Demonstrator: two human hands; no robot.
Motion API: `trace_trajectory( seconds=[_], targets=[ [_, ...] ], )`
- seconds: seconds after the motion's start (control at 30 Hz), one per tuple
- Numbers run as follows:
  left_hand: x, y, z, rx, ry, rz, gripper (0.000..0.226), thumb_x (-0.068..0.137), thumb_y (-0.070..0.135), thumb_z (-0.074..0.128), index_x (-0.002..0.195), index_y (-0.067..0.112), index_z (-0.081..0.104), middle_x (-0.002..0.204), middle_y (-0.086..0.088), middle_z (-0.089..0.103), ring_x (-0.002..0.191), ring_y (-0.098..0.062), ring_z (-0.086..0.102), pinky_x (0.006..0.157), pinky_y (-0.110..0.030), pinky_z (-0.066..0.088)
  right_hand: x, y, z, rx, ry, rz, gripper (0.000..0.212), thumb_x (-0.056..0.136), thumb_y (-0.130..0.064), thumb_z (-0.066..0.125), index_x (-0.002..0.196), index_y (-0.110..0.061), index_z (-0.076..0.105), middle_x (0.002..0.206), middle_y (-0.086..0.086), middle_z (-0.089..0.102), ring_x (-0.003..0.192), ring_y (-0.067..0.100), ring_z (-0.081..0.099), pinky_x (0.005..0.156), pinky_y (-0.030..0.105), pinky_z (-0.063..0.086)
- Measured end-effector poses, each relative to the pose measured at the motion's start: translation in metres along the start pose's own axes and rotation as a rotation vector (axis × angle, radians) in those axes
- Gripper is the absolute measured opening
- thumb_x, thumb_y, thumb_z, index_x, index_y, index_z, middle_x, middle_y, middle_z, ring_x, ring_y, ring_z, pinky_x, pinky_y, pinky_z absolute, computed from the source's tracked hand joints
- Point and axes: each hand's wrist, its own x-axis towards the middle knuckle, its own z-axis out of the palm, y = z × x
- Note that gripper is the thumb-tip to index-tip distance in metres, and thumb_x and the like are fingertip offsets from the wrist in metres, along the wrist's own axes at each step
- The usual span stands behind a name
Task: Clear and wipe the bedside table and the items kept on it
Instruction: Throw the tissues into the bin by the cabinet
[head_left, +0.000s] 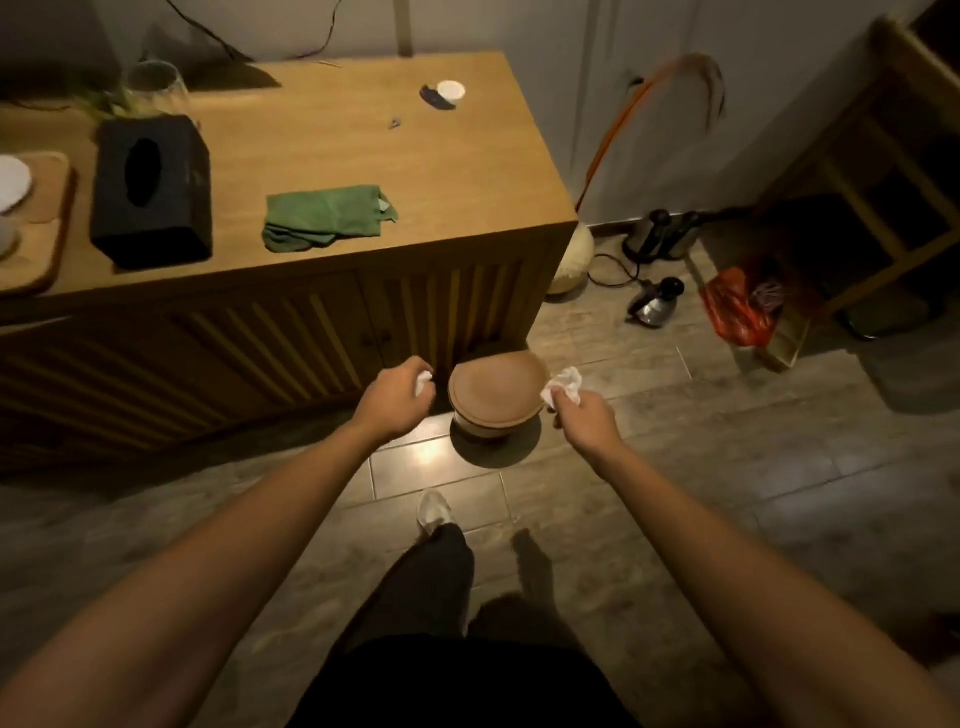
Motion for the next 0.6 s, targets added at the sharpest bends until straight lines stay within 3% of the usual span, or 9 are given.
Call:
trace_trajectory(
  seconds=[0.1, 0.17, 0.3, 0.47, 0.6],
  targets=[
    [0.038, -0.003, -0.005, 0.051, -0.075, 0.010, 0.032, 0.098, 0.032, 0.050, 0.126, 0.017, 0.055, 0.109, -0.008, 0.069, 0.089, -0.022, 0.066, 0.073, -0.032, 0.048, 0.043, -0.010, 0.003, -0.114, -0.077, -0.012, 0.050, 0.102, -0.050, 0.044, 0.108, -0.009, 0.074, 0.097, 0.014, 0.074, 0.092, 0.030, 0.067, 0.079, 0.037, 0.052],
    [0.056, -0.004, -0.004, 0.072, -0.122, 0.011, 0.033, 0.099, 0.034, 0.048, 0.126, 0.016, 0.054, 0.109, -0.009, 0.069, 0.091, -0.023, 0.065, 0.072, -0.032, 0.046, 0.059, -0.014, 0.004, -0.151, -0.103, -0.014, 0.050, 0.102, -0.049, 0.044, 0.109, -0.010, 0.073, 0.094, 0.012, 0.073, 0.090, 0.029, 0.068, 0.074, 0.034, 0.048],
    [0.091, -0.006, -0.003, 0.054, -0.171, -0.030, 0.032, 0.103, 0.039, 0.042, 0.124, 0.017, 0.054, 0.107, -0.008, 0.068, 0.087, -0.021, 0.064, 0.073, -0.034, 0.051, 0.094, -0.021, 0.010, -0.186, -0.137, 0.021, 0.047, 0.103, -0.046, 0.044, 0.108, -0.008, 0.073, 0.093, 0.013, 0.073, 0.090, 0.029, 0.068, 0.077, 0.037, 0.052],
    [0.121, -0.015, 0.003, -0.013, -0.164, -0.100, 0.033, 0.103, 0.040, 0.042, 0.123, 0.017, 0.054, 0.109, -0.007, 0.067, 0.089, -0.023, 0.066, 0.082, -0.044, 0.057, 0.130, -0.036, 0.024, -0.279, -0.201, -0.010, 0.047, 0.103, -0.048, 0.044, 0.101, -0.010, 0.073, 0.087, 0.009, 0.072, 0.083, 0.025, 0.067, 0.066, 0.030, 0.041],
    [0.138, -0.020, 0.019, -0.007, -0.227, -0.186, 0.032, 0.102, 0.038, 0.044, 0.124, 0.016, 0.054, 0.110, -0.009, 0.067, 0.092, -0.026, 0.066, 0.085, -0.047, 0.056, 0.159, -0.042, 0.040, -0.246, -0.242, 0.011, 0.045, 0.102, -0.048, 0.045, 0.100, -0.012, 0.072, 0.085, 0.006, 0.071, 0.081, 0.023, 0.067, 0.066, 0.033, 0.050]
  ],
)
